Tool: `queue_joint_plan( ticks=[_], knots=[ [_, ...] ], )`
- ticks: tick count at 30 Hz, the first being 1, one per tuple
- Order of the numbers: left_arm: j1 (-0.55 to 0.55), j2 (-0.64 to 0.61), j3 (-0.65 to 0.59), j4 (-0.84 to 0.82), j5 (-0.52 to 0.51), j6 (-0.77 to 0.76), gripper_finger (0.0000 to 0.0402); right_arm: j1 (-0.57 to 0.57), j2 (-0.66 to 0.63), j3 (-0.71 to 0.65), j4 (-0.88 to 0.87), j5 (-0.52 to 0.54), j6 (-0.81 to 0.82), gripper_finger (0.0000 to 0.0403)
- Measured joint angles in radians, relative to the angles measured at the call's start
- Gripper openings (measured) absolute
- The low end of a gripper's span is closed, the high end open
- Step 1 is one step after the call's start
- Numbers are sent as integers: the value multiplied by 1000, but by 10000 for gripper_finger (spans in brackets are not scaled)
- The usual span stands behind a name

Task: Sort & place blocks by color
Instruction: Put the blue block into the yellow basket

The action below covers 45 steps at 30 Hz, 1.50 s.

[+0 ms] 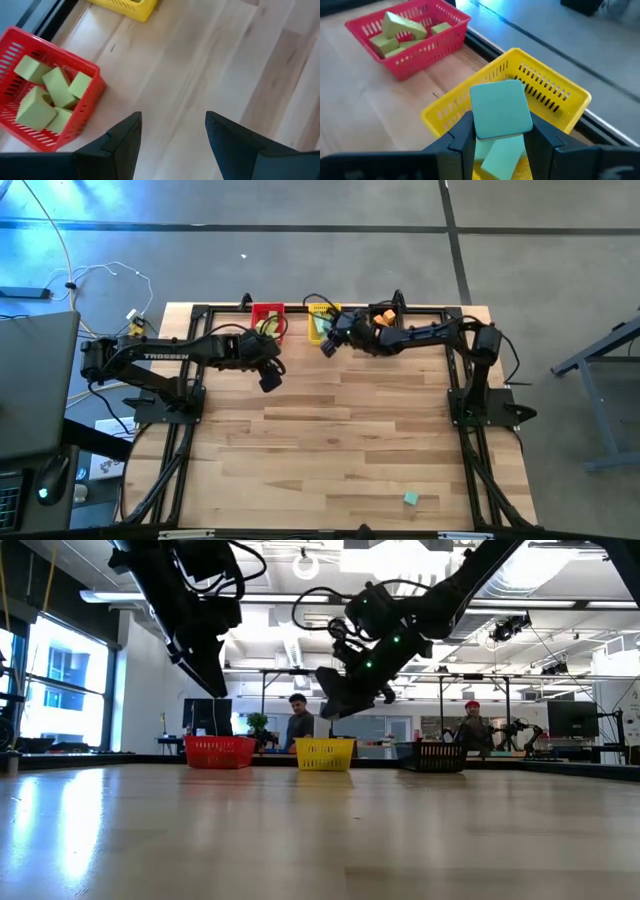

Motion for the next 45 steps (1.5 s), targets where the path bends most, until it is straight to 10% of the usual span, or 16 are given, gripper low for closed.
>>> queue_joint_plan(
  ticks=[32, 45],
  knots=[
    [-330, 0, 0, 1, 14, -180, 204, -89, 2, 0, -54, -214, 271, 111],
    [-418, 0, 0, 1, 10, -99, 204, -93, 2, 0, -8, -125, 238, 194]
  ],
)
